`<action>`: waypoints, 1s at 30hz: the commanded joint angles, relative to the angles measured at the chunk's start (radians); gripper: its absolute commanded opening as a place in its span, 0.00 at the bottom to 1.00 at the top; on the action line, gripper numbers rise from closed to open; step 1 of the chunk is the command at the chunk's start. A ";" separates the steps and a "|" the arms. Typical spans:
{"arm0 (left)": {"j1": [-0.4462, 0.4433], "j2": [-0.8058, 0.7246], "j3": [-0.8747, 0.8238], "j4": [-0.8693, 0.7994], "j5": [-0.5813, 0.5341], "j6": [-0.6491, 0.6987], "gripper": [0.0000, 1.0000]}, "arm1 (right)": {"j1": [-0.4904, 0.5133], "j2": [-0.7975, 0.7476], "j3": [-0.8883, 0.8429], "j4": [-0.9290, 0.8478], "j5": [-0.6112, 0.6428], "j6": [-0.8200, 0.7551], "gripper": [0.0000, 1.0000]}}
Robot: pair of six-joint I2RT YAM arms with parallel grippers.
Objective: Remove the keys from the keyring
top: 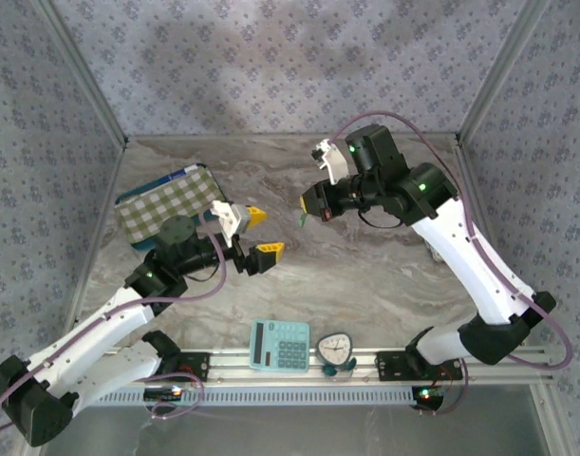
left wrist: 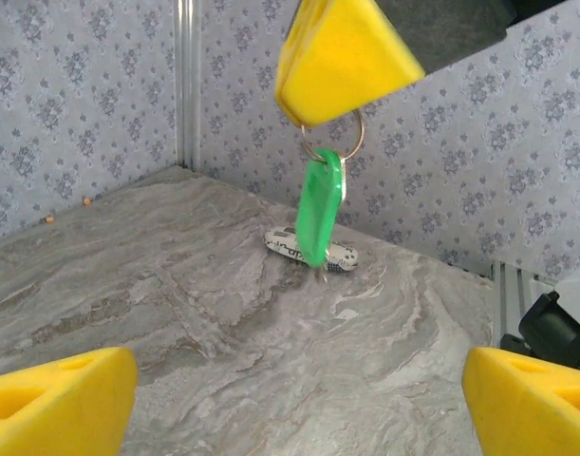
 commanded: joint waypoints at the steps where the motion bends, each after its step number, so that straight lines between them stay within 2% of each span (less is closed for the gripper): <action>1: -0.017 0.007 0.043 0.054 0.059 0.074 0.86 | 0.004 -0.014 -0.013 0.030 -0.070 -0.023 0.07; 11: -0.051 0.121 0.142 0.057 0.136 0.083 0.80 | 0.036 -0.015 -0.029 0.047 -0.109 -0.029 0.07; 18: -0.055 0.167 0.191 0.028 0.196 0.059 0.73 | 0.053 -0.014 -0.030 0.045 -0.105 -0.035 0.06; 24: -0.055 0.176 0.200 0.012 0.244 0.052 0.62 | 0.053 -0.017 -0.031 0.046 -0.108 -0.039 0.07; 30: -0.057 0.189 0.205 -0.014 0.258 0.042 0.45 | 0.052 -0.021 -0.032 0.046 -0.109 -0.043 0.07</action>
